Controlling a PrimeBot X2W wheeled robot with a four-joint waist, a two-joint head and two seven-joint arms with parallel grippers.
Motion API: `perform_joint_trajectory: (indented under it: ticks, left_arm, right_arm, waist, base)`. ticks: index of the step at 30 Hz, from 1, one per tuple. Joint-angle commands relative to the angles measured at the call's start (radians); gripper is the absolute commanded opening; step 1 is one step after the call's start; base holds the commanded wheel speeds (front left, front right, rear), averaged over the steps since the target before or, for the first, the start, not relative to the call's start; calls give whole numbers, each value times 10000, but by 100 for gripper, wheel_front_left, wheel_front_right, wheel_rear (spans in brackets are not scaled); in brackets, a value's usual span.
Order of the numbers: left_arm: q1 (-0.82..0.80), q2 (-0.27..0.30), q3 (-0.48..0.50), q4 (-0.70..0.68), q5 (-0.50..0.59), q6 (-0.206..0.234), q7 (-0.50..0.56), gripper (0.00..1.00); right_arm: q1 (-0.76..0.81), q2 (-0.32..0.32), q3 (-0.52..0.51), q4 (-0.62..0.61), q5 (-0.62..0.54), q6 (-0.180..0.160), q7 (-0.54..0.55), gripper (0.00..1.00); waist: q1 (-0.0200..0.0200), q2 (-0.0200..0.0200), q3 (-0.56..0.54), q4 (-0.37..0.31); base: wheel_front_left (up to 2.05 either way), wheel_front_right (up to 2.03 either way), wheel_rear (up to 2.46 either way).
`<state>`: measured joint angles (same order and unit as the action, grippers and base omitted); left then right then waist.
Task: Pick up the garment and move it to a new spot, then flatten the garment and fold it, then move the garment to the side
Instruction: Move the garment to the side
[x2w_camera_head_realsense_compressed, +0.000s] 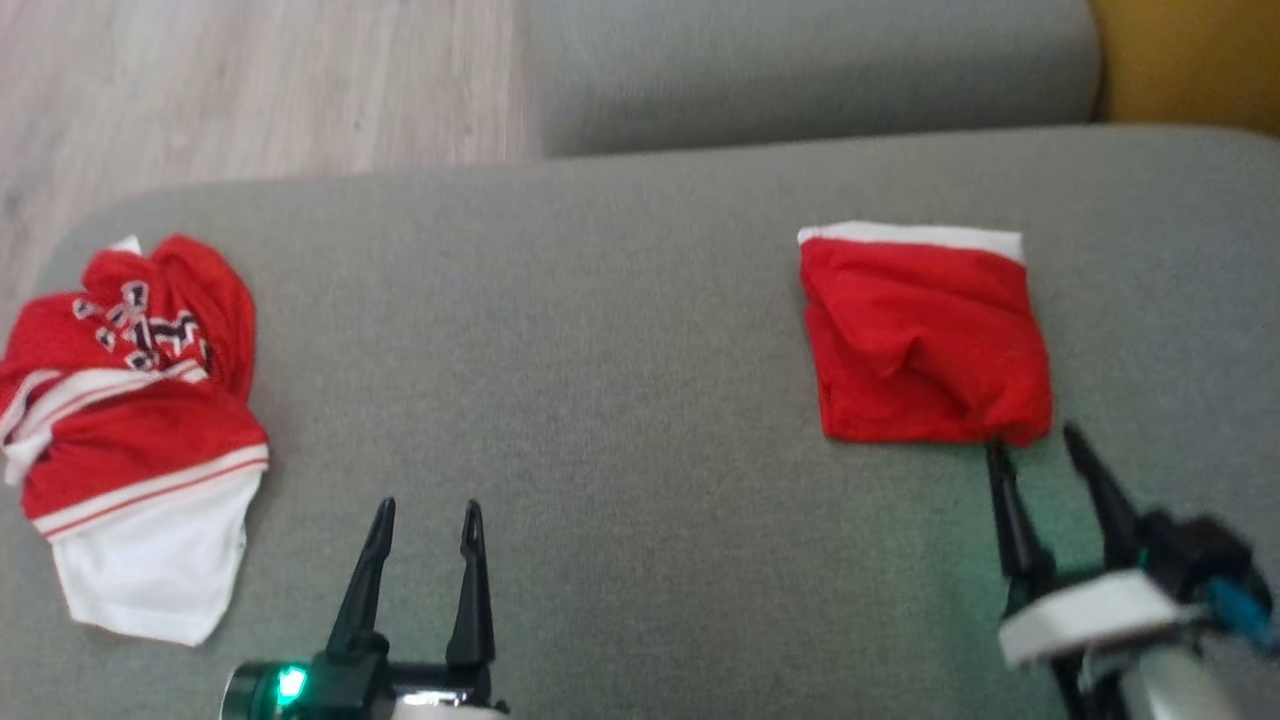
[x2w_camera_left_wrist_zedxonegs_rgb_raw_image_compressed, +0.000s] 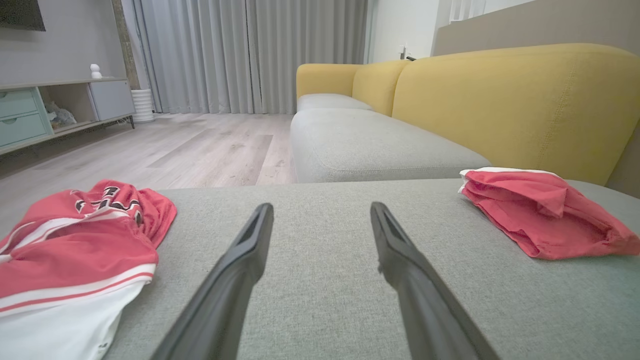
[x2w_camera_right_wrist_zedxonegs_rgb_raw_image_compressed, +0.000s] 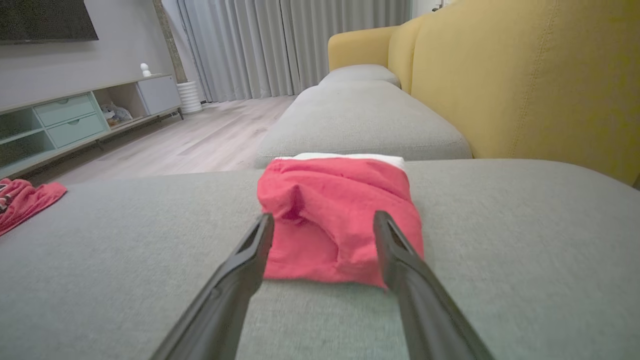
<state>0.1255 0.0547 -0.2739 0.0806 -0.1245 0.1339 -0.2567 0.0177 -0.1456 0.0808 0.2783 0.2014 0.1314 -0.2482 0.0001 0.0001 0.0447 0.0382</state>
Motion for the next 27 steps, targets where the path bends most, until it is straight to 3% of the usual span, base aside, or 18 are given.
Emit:
perform_joint_trajectory:
  ticks: [1, 5, 15, 16, 17, 19, 23, 27]
  left_arm:
    - [-582, -45, 216, -403, -58, 123, -51, 100]
    - [-1008, -45, 68, -619, -32, 178, -51, 100]
    - [-1925, -45, -430, -595, 141, 254, -51, 100]
    - [-1961, -45, -466, -581, 137, 272, -51, 100]
    - [-1990, -45, -491, -569, 130, 294, -51, 100]
    - [-2034, -45, -506, -548, 120, 338, -51, 100]
    - [-2123, -45, -482, -517, 120, 356, -51, 100]
    - [-2310, -45, -470, -556, 198, 309, -51, 100]
  right_arm:
    - [-792, -288, 167, -269, 72, -7, -135, 100]
    - [-1844, -623, 93, 188, 335, -7, -119, 100]
    - [-4332, -1490, -476, 3029, 1222, -7, 2132, 100]
    - [-4431, -1504, -385, 3266, 1315, -7, 2287, 85]
    - [-4524, -1480, -334, 3459, 1464, -7, 2398, 61]
    - [-4681, -1485, -104, 3640, 1662, -7, 2476, 0]
    - [-5016, -1791, 96, 3697, 1866, -7, 2321, 0]
    - [-5431, -2512, 54, 3682, 1763, -7, 2413, 0]
  waist:
    - [-1, -1, 435, 16]
    - [-1, -1, 1181, -3]
    - [-1, -1, 2364, 178]
    - [-1, -1, 2412, 182]
    - [-1, -1, 2449, 171]
    - [-1, -1, 2514, 105]
    - [-1, -1, 2696, -189]
    - [-1, -1, 3073, -595]
  base:
    - [0, 0, 0]
    - [0, 0, 0]
    - [0, 0, 0]
    - [0, 0, 0]
    - [0, 0, 0]
    - [0, 0, 0]
    - [0, 0, 0]
    - [0, 0, 0]
